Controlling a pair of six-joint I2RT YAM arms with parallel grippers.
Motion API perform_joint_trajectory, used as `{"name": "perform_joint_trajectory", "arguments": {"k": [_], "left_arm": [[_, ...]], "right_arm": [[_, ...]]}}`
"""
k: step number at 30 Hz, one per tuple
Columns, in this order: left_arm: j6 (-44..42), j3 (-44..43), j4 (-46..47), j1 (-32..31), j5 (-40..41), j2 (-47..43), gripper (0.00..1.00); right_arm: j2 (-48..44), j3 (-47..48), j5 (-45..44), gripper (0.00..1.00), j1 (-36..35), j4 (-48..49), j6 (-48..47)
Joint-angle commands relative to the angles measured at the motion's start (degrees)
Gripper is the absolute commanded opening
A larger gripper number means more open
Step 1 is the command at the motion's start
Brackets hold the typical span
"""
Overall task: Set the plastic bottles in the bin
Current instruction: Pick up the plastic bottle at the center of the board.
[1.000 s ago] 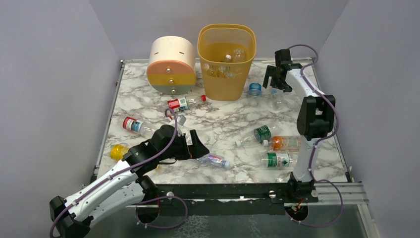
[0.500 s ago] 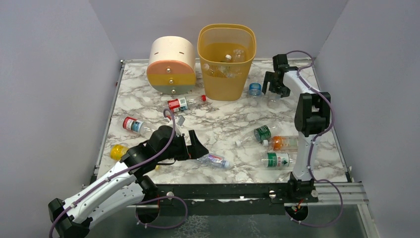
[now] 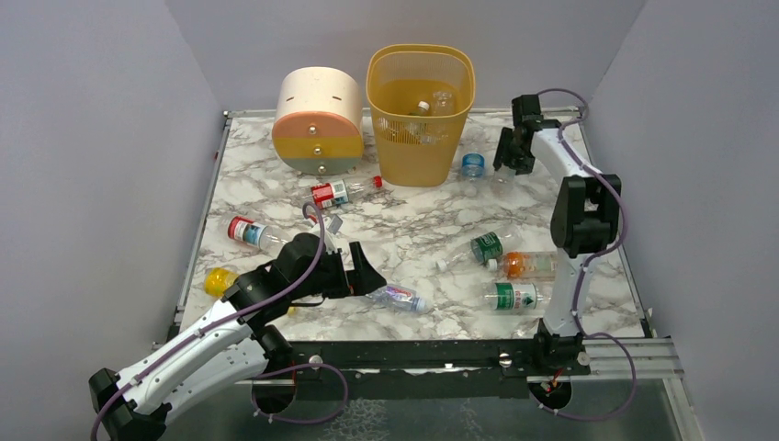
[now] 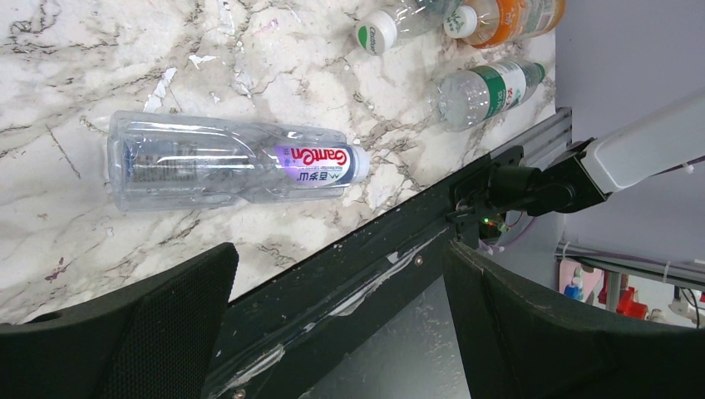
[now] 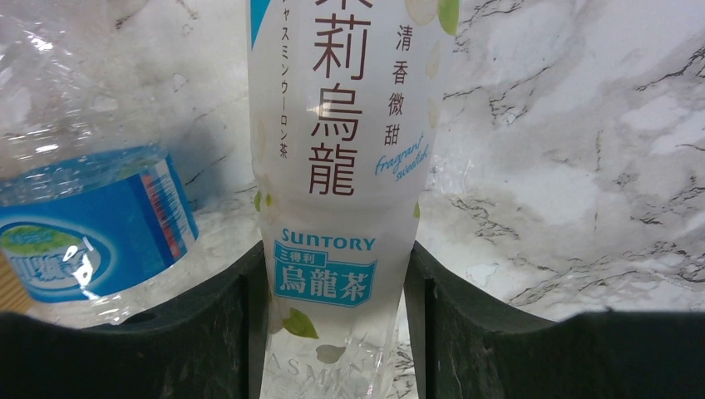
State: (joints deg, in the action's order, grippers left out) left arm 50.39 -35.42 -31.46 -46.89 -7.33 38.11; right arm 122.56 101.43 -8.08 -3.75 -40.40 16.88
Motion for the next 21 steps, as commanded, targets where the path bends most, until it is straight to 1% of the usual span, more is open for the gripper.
{"name": "perform_joint_trajectory", "arguments": {"k": [1,8,12,15,21], "left_arm": [[0.17,-1.31,0.04,-0.17,-0.84,-0.14,0.99],[0.29,-1.06,0.24,-0.21,-0.93,-0.13,0.99],[0.32,-0.88,0.33,-0.17,-1.10,-0.47,0.99],[0.31,-0.73,0.31,-0.15,-1.19,-0.68,0.99],[0.56,-0.68,0.32,-0.20,-1.37,-1.46,0.99]], "right_arm": [[-9.63,1.69,3.78,0.45,0.25,-0.32,0.79],[-16.31,11.27,6.67,0.45,0.24,-4.79,2.32],[-19.08,16.94,10.61,0.45,0.23,-4.70,3.81],[-21.08,18.60,17.03,0.46,0.23,-0.65,6.14],[-22.04,16.72,29.81,0.48,0.25,12.80,14.58]]}}
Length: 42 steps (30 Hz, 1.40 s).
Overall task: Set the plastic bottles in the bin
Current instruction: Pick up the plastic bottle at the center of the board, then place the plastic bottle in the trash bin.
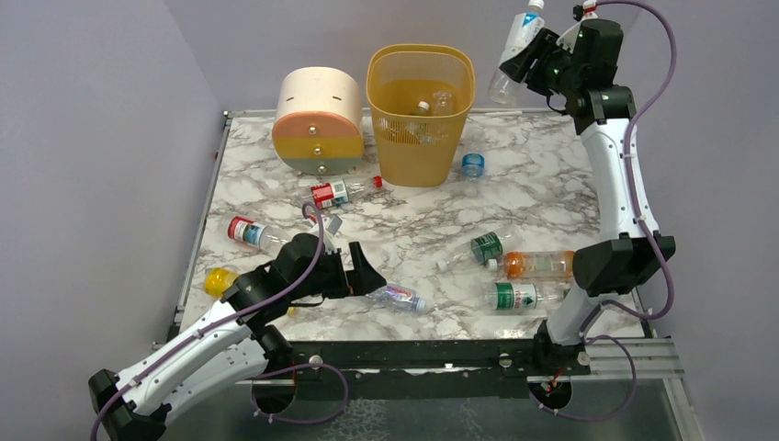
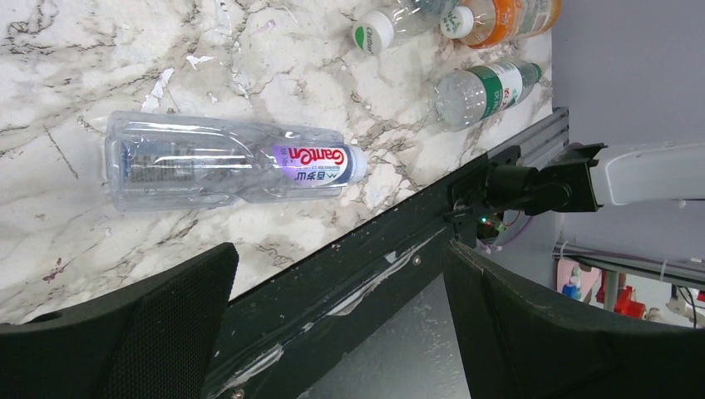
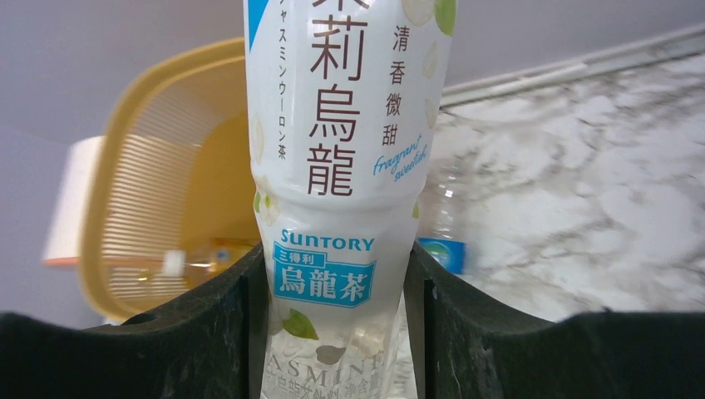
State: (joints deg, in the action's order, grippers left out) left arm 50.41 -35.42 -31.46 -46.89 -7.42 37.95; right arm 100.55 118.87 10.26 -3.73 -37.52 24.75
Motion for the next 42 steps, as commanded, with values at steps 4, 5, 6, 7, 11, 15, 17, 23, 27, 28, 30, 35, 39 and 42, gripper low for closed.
{"name": "perform_joint_trajectory", "arguments": {"k": [4,5,6,7,11,15,17,23,27,28,30,35,39,42], "left_arm": [[0.88,-0.57,0.07,-0.21,-1.46,-2.51,0.99],[0.99,-0.53,-0.06,-0.19,-1.38,-2.86,0.99],[1.08,-0.48,-0.25,-0.18,-1.37,-3.09,0.99],[1.16,-0.45,-0.45,-0.14,-1.32,-3.35,0.99],[1.25,-0.40,-1.19,-0.21,-1.12,-4.23,0.99],[1.17,-0.61,-1.69,-0.14,-1.02,-4.71,0.99],[1.18,-0.78,-1.97,-0.21,-0.89,-5.01,0.99],[1.18,-1.12,-3.25,-0.18,-0.54,-6.14,0.99],[1.31,-1.14,-3.93,-0.21,-0.19,-6.82,0.99],[1.39,-1.14,-4.03,-0.19,-0.14,-6.91,0.99],[1.52,-1.08,-4.14,-0.21,-0.05,-7.24,0.99],[1.71,-0.89,-4.61,-0.21,0.18,-7.77,0.99],[1.78,-0.80,-4.84,-0.14,0.30,-7.92,0.99],[1.75,-0.66,-4.84,-0.21,0.38,-7.77,0.99]], "right_arm": [[1.71,-1.48,17.28,0.49,-0.02,17.78,12.38],[2.03,-1.75,18.17,0.49,-0.24,19.62,13.60],[2.42,-1.62,18.43,0.49,-0.54,21.06,14.33],[2.99,-1.23,18.70,0.49,-1.04,22.13,14.70],[6.45,3.44,19.17,0.50,-3.49,22.66,14.61],[10.45,8.50,17.46,0.51,-6.29,20.71,13.77],[12.31,11.24,16.42,0.51,-7.25,19.78,13.43],[16.99,17.30,14.06,0.52,-9.77,18.04,12.12],[18.15,17.28,12.67,0.54,-11.51,18.86,11.47],[18.57,17.12,12.53,0.54,-11.82,18.96,11.37],[19.24,17.05,12.27,0.55,-12.44,18.97,11.12],[19.96,17.15,11.27,0.85,-13.40,17.42,9.56],[18.25,15.43,9.62,0.91,-13.50,16.84,8.00],[17.17,15.10,8.85,0.92,-13.50,16.07,6.90]]}}
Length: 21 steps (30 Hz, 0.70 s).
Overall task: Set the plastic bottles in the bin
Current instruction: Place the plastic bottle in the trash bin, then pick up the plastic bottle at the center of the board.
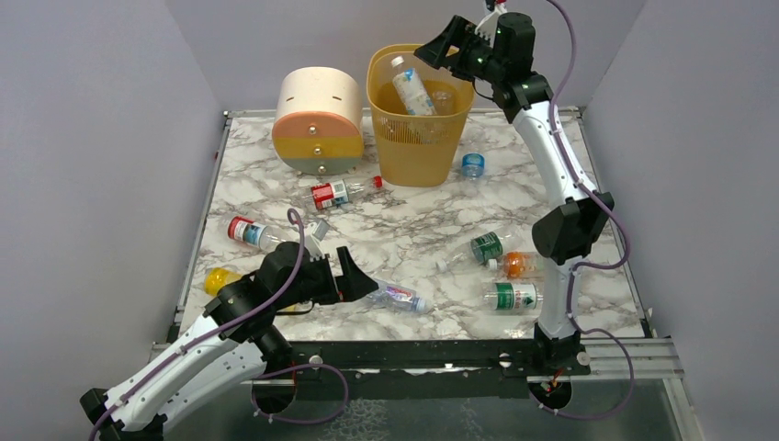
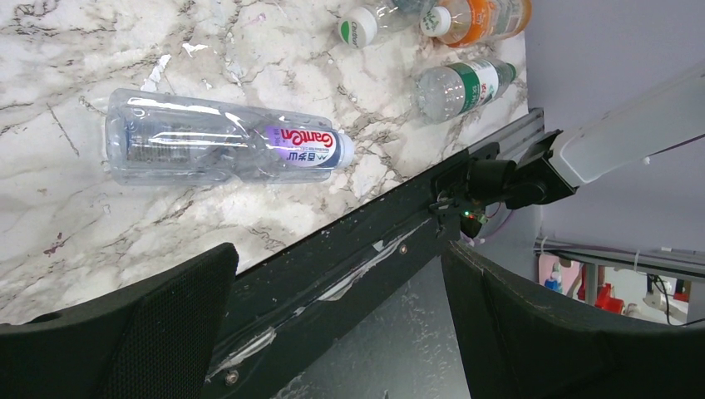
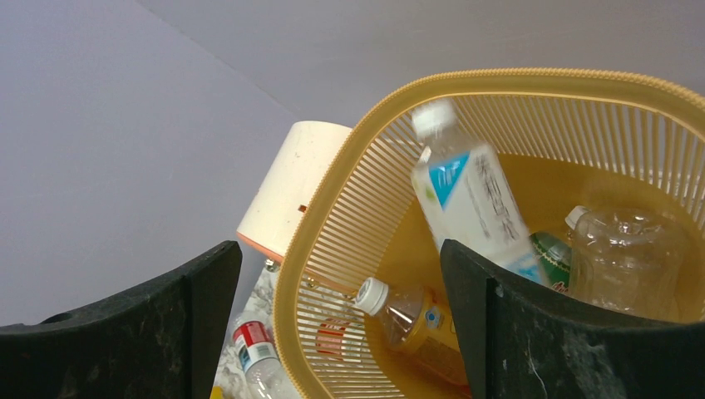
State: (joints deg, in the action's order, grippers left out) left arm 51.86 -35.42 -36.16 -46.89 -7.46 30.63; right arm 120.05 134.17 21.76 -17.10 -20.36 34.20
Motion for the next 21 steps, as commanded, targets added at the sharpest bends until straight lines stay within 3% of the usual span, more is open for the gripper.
{"name": "perform_joint_trajectory", "arguments": {"k": [1,10,18,21], "left_arm": [[0.35,-0.62,-0.07,-0.21,0.43,-0.28,0.99],[0.39,-0.76,-0.05,-0.17,0.56,0.10,0.99],[-1.41,-1.06,0.81,-0.21,-1.29,2.93,0.99],[-3.08,-2.29,0.83,-0.21,-1.97,4.68,0.99]], "right_arm": [[-2.64,-0.02,-2.75,0.92,-0.12,-1.50,-2.89],[-8.87,-3.86,-6.74,0.93,0.35,-4.83,-5.19],[-15.59,-9.64,-8.78,0.92,6.87,-11.30,-2.97],[-19.70,-15.98,-9.79,0.92,10.02,-11.67,-2.51]]}}
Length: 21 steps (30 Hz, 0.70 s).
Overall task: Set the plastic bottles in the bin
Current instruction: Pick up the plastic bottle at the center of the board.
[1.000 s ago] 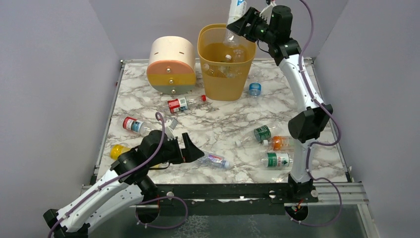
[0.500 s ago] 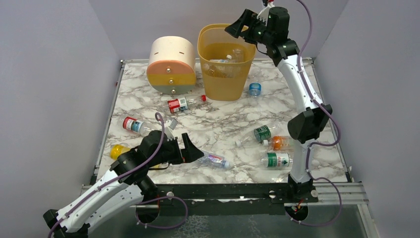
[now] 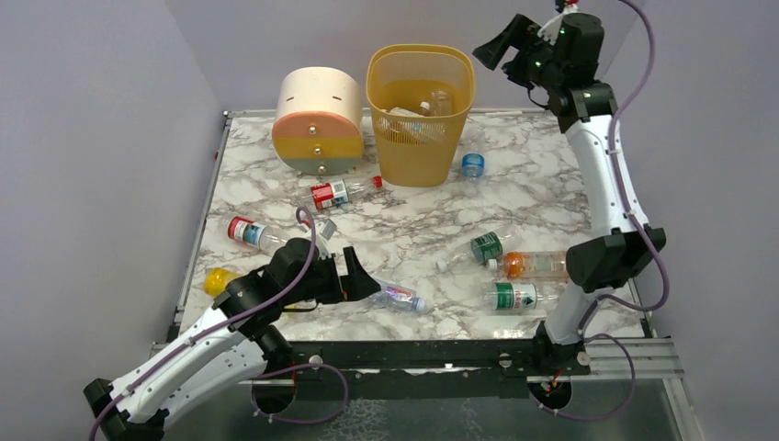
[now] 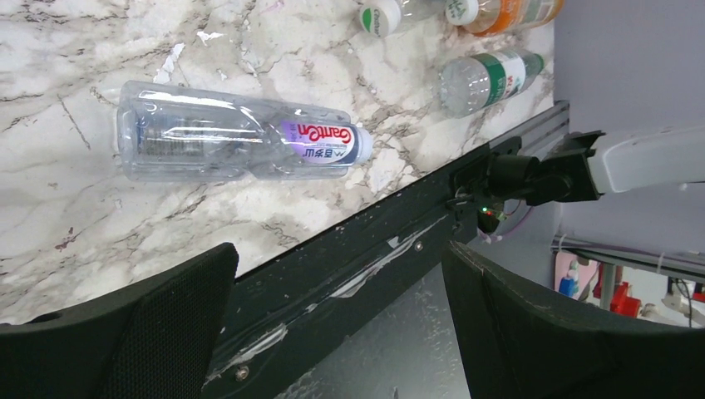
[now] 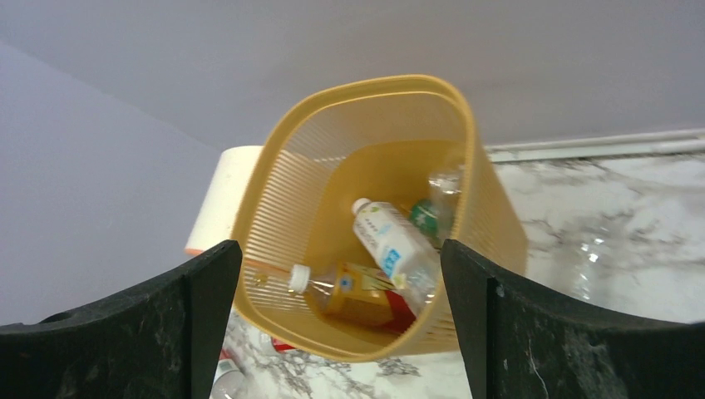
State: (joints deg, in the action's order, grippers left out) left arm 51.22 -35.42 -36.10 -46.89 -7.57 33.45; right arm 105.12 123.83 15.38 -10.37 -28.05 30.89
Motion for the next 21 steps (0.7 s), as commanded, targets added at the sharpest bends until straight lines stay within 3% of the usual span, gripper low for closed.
{"name": "perform_joint_trajectory", "arguments": {"k": [1,9,21], "left_arm": [[-2.71,-2.92,0.75,-0.19,-1.96,2.28,0.99],[-2.68,-4.02,0.81,-0.21,-3.11,1.93,0.99],[0.15,-2.06,-2.45,-0.17,0.08,-5.16,0.99]], "right_arm": [[-6.11,-7.70,-4.06,0.92,4.26,-4.50,0.56],[-10.04,-22.00,-7.93,0.91,7.90,-5.05,-1.98],[4.24,-20.53,-7.08,0.89,7.82,-5.05,-4.12]]}}
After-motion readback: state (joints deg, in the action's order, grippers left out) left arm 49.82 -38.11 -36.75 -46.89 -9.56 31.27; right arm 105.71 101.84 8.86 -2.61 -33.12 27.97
